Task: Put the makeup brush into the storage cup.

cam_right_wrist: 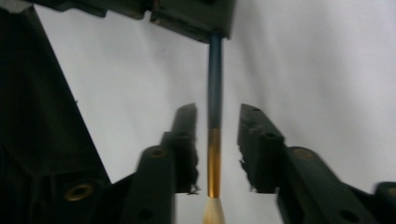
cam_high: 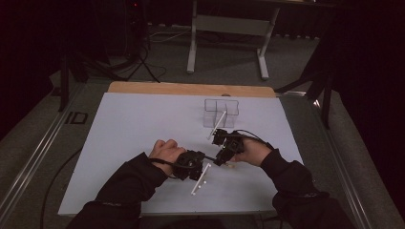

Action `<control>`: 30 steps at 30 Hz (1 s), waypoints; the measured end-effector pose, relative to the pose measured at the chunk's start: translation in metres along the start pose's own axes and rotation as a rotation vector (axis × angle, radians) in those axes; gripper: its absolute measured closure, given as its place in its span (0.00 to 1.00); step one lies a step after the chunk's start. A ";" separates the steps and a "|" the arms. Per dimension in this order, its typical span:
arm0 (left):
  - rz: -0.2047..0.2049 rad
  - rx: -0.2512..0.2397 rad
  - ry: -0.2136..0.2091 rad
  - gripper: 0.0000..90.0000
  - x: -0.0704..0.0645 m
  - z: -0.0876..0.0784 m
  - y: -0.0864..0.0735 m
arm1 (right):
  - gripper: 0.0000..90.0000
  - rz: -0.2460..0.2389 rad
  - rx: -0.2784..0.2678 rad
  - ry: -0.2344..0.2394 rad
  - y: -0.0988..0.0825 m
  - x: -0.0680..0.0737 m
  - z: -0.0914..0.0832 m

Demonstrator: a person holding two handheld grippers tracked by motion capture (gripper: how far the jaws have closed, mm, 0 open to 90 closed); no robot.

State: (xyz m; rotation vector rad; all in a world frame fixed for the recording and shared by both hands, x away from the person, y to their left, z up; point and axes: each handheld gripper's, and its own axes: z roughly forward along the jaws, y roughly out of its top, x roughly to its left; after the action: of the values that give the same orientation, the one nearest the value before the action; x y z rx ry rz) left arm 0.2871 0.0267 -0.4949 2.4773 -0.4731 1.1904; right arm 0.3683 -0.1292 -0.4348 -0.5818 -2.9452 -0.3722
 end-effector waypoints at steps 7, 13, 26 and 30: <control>-0.049 0.003 -0.037 0.94 0.001 -0.002 -0.003 | 0.58 0.015 -0.048 -0.014 -0.004 -0.002 -0.011; -0.124 -0.023 -0.068 0.94 0.002 -0.003 -0.007 | 0.51 0.041 -0.097 -0.025 -0.009 -0.004 -0.024; -0.263 0.010 -0.176 0.94 0.018 -0.008 -0.022 | 0.23 0.081 -0.204 -0.054 -0.017 -0.003 -0.052; -0.287 0.012 -0.194 0.94 0.022 -0.012 -0.027 | 0.14 0.100 -0.264 -0.062 -0.020 -0.002 -0.062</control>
State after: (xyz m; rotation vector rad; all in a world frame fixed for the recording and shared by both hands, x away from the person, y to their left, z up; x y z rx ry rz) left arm 0.3042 0.0521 -0.4747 2.5743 -0.1499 0.8488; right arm 0.3660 -0.1640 -0.3798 -0.7807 -2.9303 -0.7519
